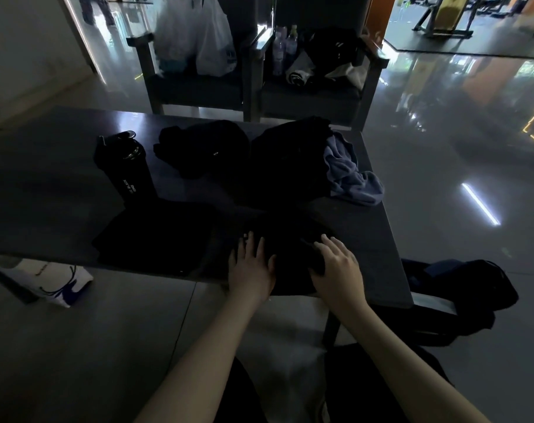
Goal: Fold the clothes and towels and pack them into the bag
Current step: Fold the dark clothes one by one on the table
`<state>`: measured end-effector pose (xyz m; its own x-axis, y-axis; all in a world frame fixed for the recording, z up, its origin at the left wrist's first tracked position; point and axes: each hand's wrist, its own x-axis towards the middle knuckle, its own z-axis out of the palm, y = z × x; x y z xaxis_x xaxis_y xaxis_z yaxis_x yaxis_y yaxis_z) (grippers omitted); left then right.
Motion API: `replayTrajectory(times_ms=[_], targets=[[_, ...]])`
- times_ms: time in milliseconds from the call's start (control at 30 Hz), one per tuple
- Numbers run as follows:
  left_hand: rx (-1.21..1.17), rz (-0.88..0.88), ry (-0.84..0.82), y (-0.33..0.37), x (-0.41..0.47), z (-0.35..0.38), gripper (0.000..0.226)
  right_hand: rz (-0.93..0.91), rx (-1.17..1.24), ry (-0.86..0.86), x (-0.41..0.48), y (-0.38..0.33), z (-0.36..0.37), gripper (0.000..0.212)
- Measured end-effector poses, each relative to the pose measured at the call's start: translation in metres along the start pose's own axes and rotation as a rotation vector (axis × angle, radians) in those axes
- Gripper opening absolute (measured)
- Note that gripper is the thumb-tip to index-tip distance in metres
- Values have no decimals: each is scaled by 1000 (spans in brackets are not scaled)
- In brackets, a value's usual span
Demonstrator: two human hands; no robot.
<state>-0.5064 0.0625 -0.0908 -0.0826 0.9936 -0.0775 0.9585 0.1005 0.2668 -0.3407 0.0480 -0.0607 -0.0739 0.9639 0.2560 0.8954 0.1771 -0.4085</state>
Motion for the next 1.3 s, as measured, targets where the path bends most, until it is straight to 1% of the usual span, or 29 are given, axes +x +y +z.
replayTrajectory(times_ms=[100, 167, 267, 333, 433, 533, 600, 667, 700, 767, 800, 867, 933, 967, 1033, 1067, 1100, 1133, 1167, 1200, 1233, 1267, 1300], targets=[[-39, 84, -5, -16, 4, -4, 56, -8, 65, 140, 13, -8, -11, 20], [-21, 98, -12, -20, 3, -4, 57, -51, 97, 173, 16, -17, -14, 14], [-30, 102, -43, -21, 5, -5, 56, -167, 41, 109, 7, -25, -6, 22], [-37, 140, -69, -28, 9, -8, 56, -211, -4, 81, 0, -26, 0, 29], [-26, 194, -83, -38, 14, -10, 57, -220, -34, 79, -3, -27, 4, 34], [-85, 266, -53, -41, 16, -11, 54, -214, -106, -14, -5, -28, 13, 39], [-220, 269, -51, -43, 18, -16, 49, -240, -185, -67, -11, -24, 20, 42], [-420, 175, -66, -45, 20, -24, 43, -289, -256, -102, -15, -16, 27, 51], [-475, 125, -48, -46, 23, -28, 42, -322, -275, -102, -15, -11, 28, 52], [-459, 64, 8, -43, 28, -36, 46, -382, -302, -128, -13, -1, 27, 58], [-438, 69, 21, -40, 31, -40, 49, -407, -309, -155, -10, 5, 25, 63], [-380, 151, -7, -28, 37, -47, 56, -439, -303, -240, -3, 12, 17, 67], [-254, 221, -70, -16, 42, -50, 58, -438, -287, -323, 4, 19, 9, 67], [-218, 209, -92, -13, 45, -50, 57, -406, -284, -360, 7, 20, 4, 67], [-243, 113, -87, -10, 46, -50, 48, -280, -235, -423, 10, 21, -6, 74], [-260, 71, -61, -11, 44, -49, 44, -204, -171, -433, 11, 21, -10, 73], [-254, 49, -36, -11, 40, -47, 41, -120, -91, -424, 10, 20, -13, 64], [-245, 34, -21, -11, 36, -45, 39, -34, -9, -375, 8, 18, -15, 52], [-247, 18, -6, -10, 30, -44, 40, 47, 55, -269, 4, 17, -15, 44], [-254, -4, 7, -8, 24, -42, 41, 127, 103, -129, 0, 15, -14, 39], [-259, -26, 17, -5, 19, -42, 43, 213, 135, -12, -5, 12, -12, 38], [-253, -47, 20, -2, 15, -41, 47, 306, 174, 58, -8, 9, -11, 40], [-236, -62, 20, 0, 12, -41, 51, 396, 214, 79, -10, 5, -11, 44]])
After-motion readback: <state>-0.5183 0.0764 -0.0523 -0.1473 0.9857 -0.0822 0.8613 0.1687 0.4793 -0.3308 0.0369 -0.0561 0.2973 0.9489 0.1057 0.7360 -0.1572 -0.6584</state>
